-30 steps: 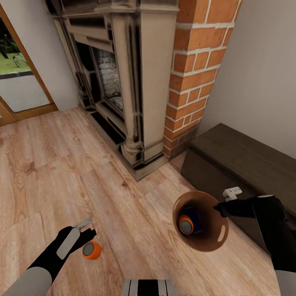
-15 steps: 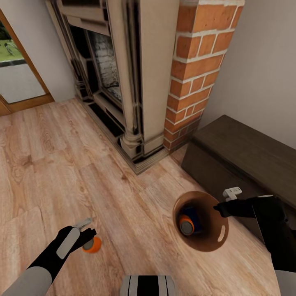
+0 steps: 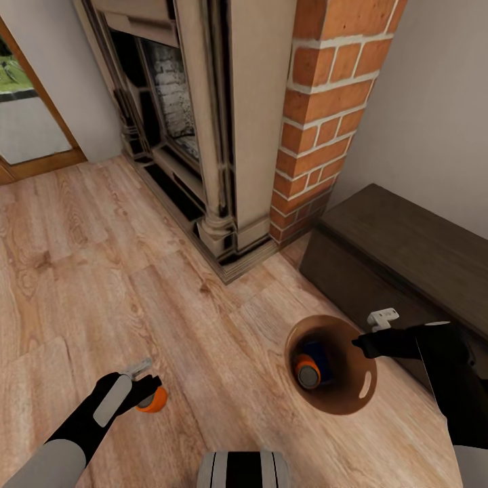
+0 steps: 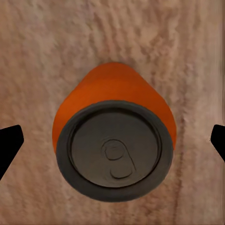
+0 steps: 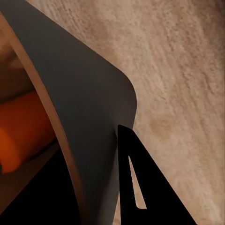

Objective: Put the three can of soda from the living room inside the tash can in the kitchen.

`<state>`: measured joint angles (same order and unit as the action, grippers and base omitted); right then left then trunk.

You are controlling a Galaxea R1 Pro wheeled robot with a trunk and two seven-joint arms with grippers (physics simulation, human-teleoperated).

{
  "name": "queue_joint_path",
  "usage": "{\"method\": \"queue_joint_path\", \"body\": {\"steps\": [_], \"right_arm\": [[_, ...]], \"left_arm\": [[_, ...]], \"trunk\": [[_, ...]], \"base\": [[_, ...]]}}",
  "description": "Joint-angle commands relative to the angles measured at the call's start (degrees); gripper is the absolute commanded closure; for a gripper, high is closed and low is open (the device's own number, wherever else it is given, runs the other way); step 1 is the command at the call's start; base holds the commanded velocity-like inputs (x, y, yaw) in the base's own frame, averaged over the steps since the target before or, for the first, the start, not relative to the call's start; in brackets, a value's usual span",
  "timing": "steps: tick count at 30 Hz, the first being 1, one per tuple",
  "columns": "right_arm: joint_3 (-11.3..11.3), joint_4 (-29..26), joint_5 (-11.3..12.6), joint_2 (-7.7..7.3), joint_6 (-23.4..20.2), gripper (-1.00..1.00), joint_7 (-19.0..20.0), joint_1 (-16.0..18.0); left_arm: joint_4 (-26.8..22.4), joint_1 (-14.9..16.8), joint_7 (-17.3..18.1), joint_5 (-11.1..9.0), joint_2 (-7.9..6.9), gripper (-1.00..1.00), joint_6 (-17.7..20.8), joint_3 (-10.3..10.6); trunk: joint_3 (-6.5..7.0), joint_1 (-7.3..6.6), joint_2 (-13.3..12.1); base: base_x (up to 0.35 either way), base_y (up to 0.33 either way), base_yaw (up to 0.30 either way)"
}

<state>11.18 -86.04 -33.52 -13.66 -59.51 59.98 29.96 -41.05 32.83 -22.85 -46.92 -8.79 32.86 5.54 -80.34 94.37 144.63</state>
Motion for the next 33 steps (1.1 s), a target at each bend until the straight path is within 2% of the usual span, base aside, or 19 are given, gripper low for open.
{"method": "queue_joint_path", "body": {"steps": [1, 14, 33], "right_arm": [[-0.02, -0.01, 0.83, 0.02, -0.49, 1.00, 0.14, 0.01], [-0.02, -0.01, 0.88, -0.05, -0.49, 1.00, 0.14, 0.01], [-0.02, -0.10, 0.91, -0.05, -0.49, 1.00, 0.14, -0.06]], "left_arm": [[0.00, 0.02, 0.03, 0.00, 0.00, -1.00, 0.00, 0.00], [0.00, 0.04, 0.09, 0.04, -0.03, -1.00, 0.07, -0.05], [-0.14, 0.04, 1.00, 0.01, 0.02, -1.00, -0.19, -0.09]], "trunk": [[-0.22, 0.02, 0.02], [-3.10, 0.36, 0.19], [-3.10, 0.36, 0.19]], "base": [[0.000, 0.000, 0.000], [0.000, 0.000, 0.000], [0.000, 0.000, 0.000]]}}
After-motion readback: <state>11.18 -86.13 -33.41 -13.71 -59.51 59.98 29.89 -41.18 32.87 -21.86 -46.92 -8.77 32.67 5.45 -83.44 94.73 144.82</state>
